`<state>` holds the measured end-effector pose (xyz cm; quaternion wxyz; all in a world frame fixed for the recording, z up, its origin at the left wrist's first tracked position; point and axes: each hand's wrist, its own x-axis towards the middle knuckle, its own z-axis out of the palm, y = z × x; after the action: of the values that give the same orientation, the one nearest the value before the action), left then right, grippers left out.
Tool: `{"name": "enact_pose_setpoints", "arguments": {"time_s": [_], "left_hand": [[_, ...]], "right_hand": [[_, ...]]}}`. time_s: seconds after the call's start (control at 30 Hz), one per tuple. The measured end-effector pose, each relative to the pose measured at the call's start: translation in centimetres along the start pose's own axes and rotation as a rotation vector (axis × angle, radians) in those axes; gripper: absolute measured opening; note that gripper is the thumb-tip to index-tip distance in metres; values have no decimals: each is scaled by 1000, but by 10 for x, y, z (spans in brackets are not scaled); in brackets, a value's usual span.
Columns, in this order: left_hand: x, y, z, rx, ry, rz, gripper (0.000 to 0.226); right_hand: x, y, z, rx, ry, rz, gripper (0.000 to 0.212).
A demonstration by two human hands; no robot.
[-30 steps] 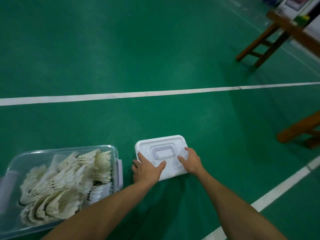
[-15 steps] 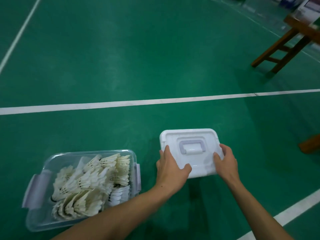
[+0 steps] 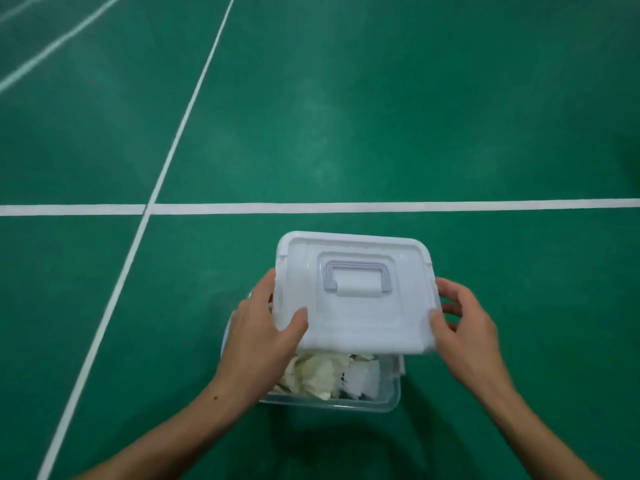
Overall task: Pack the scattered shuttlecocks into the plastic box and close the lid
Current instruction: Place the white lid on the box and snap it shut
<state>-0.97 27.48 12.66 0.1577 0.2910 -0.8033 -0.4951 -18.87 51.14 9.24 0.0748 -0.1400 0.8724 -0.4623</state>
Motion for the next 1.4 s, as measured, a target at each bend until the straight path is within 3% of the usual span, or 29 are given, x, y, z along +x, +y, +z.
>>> {"name": "enact_pose_setpoints", "arguments": {"time_s": [0.27, 0.57, 0.83, 1.03, 1.3, 1.4], "left_hand": [[-39, -83, -56, 52, 148, -142, 54], [-39, -91, -28, 139, 110, -70, 49], [-32, -99, -29, 265, 124, -81, 54], [-46, -120, -23, 414, 139, 8, 53], [-35, -123, -2, -71, 322, -282, 26], [-24, -126, 2, -238, 361, -334, 34]], "right_hand": [[-58, -14, 60, -49, -51, 70, 54], [-73, 4, 56, -332, -25, 83, 49], [-72, 9, 70, -349, -32, 106, 44], [-77, 16, 68, -285, -45, 125, 45], [-69, 17, 72, -292, 73, 249, 31], [-63, 25, 75, -182, 71, 315, 37]]}}
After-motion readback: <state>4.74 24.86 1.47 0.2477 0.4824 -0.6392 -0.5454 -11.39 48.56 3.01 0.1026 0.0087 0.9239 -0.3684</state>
